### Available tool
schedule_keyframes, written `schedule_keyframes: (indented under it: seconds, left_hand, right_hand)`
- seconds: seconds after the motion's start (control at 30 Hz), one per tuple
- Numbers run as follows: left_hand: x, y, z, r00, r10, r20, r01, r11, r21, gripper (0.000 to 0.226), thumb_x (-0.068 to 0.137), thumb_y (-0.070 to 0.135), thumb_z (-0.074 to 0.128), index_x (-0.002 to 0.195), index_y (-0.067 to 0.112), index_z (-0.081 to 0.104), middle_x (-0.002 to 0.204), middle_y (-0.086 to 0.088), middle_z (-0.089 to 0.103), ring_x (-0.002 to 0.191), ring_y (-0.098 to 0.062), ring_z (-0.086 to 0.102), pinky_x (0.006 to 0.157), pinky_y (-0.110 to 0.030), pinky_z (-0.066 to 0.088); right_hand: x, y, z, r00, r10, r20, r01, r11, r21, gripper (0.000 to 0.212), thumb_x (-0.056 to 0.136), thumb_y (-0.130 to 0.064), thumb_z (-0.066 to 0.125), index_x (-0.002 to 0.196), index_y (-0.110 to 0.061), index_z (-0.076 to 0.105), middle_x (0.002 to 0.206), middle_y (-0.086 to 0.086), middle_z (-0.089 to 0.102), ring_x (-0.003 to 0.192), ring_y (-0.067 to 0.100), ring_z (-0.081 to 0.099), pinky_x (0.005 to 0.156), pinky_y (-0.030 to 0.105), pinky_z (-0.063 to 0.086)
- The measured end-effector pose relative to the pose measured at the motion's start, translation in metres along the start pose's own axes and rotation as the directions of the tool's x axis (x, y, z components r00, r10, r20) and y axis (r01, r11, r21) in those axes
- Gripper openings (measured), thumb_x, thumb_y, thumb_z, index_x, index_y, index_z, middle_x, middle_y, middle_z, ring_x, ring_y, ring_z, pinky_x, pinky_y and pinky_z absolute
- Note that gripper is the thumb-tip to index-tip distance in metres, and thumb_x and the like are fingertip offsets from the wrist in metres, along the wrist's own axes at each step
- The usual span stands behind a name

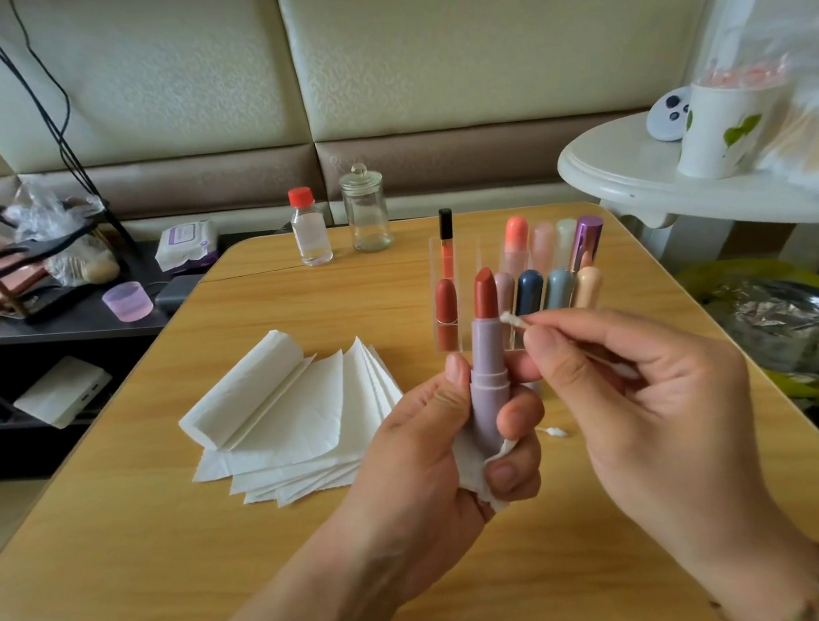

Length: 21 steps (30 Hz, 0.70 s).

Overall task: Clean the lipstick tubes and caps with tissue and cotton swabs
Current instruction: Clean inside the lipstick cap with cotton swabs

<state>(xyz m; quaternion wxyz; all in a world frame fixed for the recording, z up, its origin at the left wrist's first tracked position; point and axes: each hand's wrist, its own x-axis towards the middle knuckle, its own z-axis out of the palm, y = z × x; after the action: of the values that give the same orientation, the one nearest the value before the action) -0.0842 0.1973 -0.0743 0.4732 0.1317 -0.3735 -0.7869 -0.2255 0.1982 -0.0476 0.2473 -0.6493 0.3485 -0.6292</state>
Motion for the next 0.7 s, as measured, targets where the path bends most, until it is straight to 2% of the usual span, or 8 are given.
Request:
schedule_keyframes:
  seconds: [0.37,0.53,0.7]
  left_hand:
    - [0.0000,0.0011,0.0014,0.999,0.033,-0.025,-0.032,0.999,0.025,0.038,0.099,0.036,0.038,0.105,0.013,0.067,0.075,-0.003,0.049,0.055,-0.012,0.037,0.057,-0.027,0.027]
    - [0.0001,0.0008,0.0023,0.999,0.037,-0.040,-0.035,0.998,0.055,0.035,0.099,0.035,0.038,0.097,0.013,0.065,0.076,-0.004,0.049,0.056,-0.013,0.035,0.058,-0.028,0.026]
    - [0.0006,0.0013,0.0029,0.994,0.085,-0.062,-0.075,0.986,0.150,0.032,0.095,0.035,0.044,0.091,0.015,0.068,0.076,-0.004,0.053,0.057,-0.015,0.036,0.059,-0.030,0.024]
  right_hand:
    - [0.0006,-0.0012,-0.0010,0.997,-0.076,0.018,0.076,0.996,-0.037,0.019,0.090,-0.009,0.066,0.100,-0.025,0.070,0.082,-0.009,0.073,0.068,0.002,0.072,0.068,0.014,0.055]
    - [-0.0003,0.0001,-0.0001,0.997,-0.071,0.038,0.071,0.997,-0.014,0.019,0.091,-0.007,0.066,0.102,-0.021,0.073,0.079,-0.007,0.073,0.060,0.008,0.072,0.060,0.018,0.055]
    - [-0.0011,0.0008,-0.0024,0.995,-0.090,0.040,0.091,0.995,-0.030,0.019,0.090,-0.005,0.067,0.103,-0.018,0.074,0.074,-0.004,0.073,0.062,0.011,0.072,0.060,0.022,0.057]
